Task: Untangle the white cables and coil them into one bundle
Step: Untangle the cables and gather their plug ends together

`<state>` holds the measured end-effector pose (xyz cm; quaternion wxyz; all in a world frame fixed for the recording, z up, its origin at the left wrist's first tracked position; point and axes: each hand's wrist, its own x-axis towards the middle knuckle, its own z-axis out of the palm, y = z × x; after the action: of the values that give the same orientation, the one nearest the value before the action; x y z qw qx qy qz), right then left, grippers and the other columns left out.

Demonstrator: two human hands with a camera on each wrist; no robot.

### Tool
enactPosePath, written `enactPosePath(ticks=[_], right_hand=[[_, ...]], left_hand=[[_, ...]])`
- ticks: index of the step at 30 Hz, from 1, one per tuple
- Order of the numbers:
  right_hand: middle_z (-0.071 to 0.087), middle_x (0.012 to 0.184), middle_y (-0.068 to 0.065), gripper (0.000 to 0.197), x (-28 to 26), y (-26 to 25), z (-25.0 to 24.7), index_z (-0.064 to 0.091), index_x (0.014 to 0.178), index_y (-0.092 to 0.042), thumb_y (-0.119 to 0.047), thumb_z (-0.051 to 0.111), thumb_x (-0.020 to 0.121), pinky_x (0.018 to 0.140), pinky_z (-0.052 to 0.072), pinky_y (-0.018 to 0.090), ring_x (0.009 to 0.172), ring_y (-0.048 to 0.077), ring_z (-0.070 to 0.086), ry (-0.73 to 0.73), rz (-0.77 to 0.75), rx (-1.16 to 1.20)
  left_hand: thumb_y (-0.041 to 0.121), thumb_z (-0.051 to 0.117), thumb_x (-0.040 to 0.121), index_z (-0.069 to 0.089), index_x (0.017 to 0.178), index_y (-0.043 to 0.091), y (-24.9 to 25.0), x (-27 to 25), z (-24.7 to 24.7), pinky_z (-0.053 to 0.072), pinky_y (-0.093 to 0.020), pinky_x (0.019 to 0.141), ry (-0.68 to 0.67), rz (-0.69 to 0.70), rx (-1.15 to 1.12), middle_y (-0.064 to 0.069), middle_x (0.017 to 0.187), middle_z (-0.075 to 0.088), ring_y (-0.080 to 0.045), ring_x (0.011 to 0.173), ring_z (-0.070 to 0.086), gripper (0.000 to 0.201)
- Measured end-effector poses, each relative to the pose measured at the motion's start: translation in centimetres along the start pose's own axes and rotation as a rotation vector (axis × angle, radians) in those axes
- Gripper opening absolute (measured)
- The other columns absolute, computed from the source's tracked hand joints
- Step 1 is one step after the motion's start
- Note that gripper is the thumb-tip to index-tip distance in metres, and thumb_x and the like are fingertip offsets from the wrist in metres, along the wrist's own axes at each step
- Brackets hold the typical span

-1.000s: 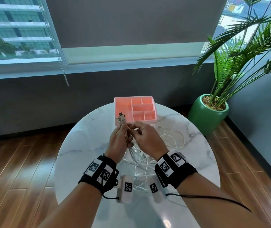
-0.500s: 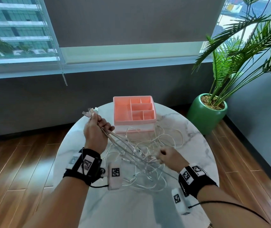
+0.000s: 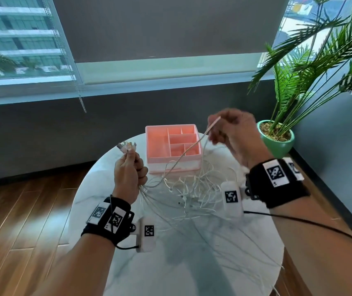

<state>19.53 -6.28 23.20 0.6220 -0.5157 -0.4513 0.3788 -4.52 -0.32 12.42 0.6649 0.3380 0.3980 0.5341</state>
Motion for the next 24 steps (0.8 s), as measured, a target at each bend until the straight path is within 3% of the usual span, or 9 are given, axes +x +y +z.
enactPosePath(ticks=[2, 5, 8, 10, 13, 17, 20, 24], right_hand=[[0.067, 0.072, 0.010, 0.021, 0.1, -3.0, 1.2, 0.072, 0.079, -0.010, 0.010, 0.067, 0.082, 0.059, 0.052, 0.032, 0.058, 0.025, 0.058, -0.025, -0.186, 0.080], [0.069, 0.083, 0.014, 0.018, -0.4, -3.9, 2.8, 0.070, 0.089, -0.003, 0.013, 0.064, 0.083, 0.069, 0.056, 0.035, 0.074, 0.025, 0.065, -0.131, -0.271, 0.028], [0.071, 0.098, 0.021, 0.023, -1.0, -1.6, 3.4, 0.068, 0.097, 0.005, 0.015, 0.048, 0.092, 0.082, 0.057, 0.045, 0.089, 0.032, 0.071, -0.246, -0.139, -0.078], [0.072, 0.102, 0.021, 0.026, -1.1, 0.4, 3.8, 0.069, 0.099, 0.007, 0.010, 0.043, 0.097, 0.085, 0.057, 0.045, 0.093, 0.034, 0.072, -0.267, -0.034, -0.123], [0.073, 0.101, 0.021, 0.019, -1.1, 3.1, 4.5, 0.069, 0.099, 0.007, 0.006, 0.049, 0.097, 0.079, 0.058, 0.040, 0.087, 0.028, 0.074, -0.225, 0.011, -0.243], [0.072, 0.101, 0.010, 0.020, -1.3, 6.0, 5.3, 0.066, 0.113, -0.005, -0.006, 0.064, 0.093, 0.084, 0.060, 0.040, 0.091, 0.021, 0.072, -0.245, 0.031, -0.427], [0.070, 0.108, -0.001, 0.031, -1.8, 7.5, 6.1, 0.062, 0.121, -0.013, -0.022, 0.068, 0.093, 0.088, 0.058, 0.031, 0.097, 0.009, 0.068, -0.299, -0.004, -0.530], [0.069, 0.113, -0.005, 0.035, -2.3, 8.0, 6.0, 0.062, 0.124, -0.016, -0.017, 0.070, 0.090, 0.088, 0.056, 0.022, 0.099, 0.005, 0.066, -0.351, -0.017, -0.588]], left_hand=[[0.034, 0.044, 0.106, 0.039, 0.069, 0.020, 0.0, -0.1, 0.2, 0.017, -0.014, 0.038, -0.008, 0.002, -0.007, 0.006, 0.055, 0.027, -0.007, 0.041, 0.019, 0.040], [0.036, 0.044, 0.107, 0.041, 0.070, 0.020, 0.1, -0.2, 0.5, 0.018, -0.014, 0.039, -0.037, 0.001, 0.018, 0.006, 0.055, 0.027, -0.007, 0.041, 0.019, 0.040], [0.037, 0.043, 0.107, 0.042, 0.071, 0.019, -0.2, -0.5, 0.7, 0.018, -0.015, 0.039, -0.090, -0.005, 0.062, 0.005, 0.058, 0.028, -0.007, 0.043, 0.020, 0.040], [0.036, 0.044, 0.106, 0.045, 0.073, 0.018, -0.3, -0.8, 0.9, 0.018, -0.015, 0.038, -0.135, -0.016, 0.074, 0.004, 0.060, 0.028, -0.007, 0.043, 0.021, 0.038], [0.040, 0.051, 0.101, 0.053, 0.078, 0.016, -0.7, -1.3, 1.5, 0.017, -0.015, 0.039, -0.215, -0.028, 0.080, 0.003, 0.061, 0.024, -0.007, 0.044, 0.020, 0.034], [0.046, 0.060, 0.091, 0.058, 0.081, 0.014, -1.0, -1.9, 2.6, 0.014, -0.019, 0.042, -0.295, -0.010, 0.172, 0.003, 0.061, 0.023, -0.010, 0.046, 0.020, 0.034], [0.037, 0.063, 0.095, 0.061, 0.067, 0.021, -1.3, -2.1, 3.3, 0.016, -0.019, 0.040, -0.287, -0.033, 0.232, 0.005, 0.056, 0.029, -0.010, 0.046, 0.022, 0.032], [0.015, 0.064, 0.096, 0.058, 0.080, 0.008, -1.5, -1.5, 3.0, 0.019, -0.019, 0.039, -0.245, -0.035, 0.272, 0.005, 0.051, 0.037, -0.011, 0.044, 0.025, 0.019]])
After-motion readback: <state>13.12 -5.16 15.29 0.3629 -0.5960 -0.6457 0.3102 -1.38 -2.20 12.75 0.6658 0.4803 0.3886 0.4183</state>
